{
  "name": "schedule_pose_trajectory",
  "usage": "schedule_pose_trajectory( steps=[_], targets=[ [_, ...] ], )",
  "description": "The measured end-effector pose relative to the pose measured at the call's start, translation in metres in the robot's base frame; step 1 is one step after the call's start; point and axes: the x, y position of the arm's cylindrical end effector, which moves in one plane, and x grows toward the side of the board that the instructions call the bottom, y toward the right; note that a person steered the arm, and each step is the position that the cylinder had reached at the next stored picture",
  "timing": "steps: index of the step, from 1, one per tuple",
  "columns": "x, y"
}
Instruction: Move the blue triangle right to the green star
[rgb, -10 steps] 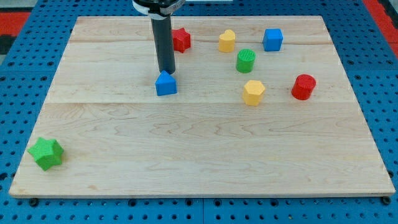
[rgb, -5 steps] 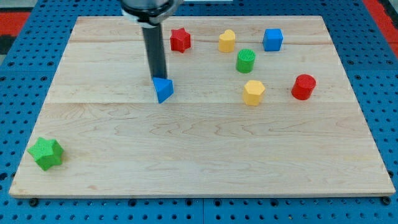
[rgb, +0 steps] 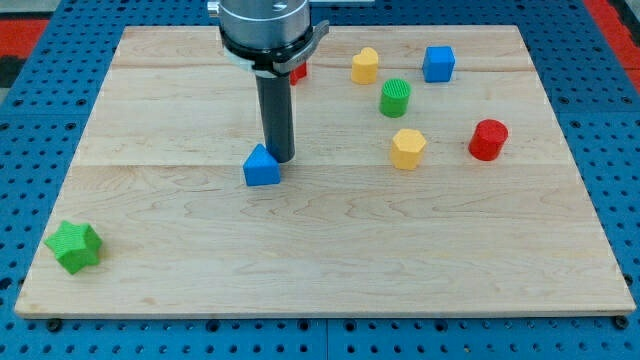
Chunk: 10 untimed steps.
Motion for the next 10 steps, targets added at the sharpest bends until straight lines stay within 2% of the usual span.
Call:
schedule_pose_trajectory(
  steps=[2,4,6,10],
  targets=[
    [0.023,-0.039],
    [0.058,-0.046],
    [0.065,-0.085],
    [0.116,-0.082]
  ],
)
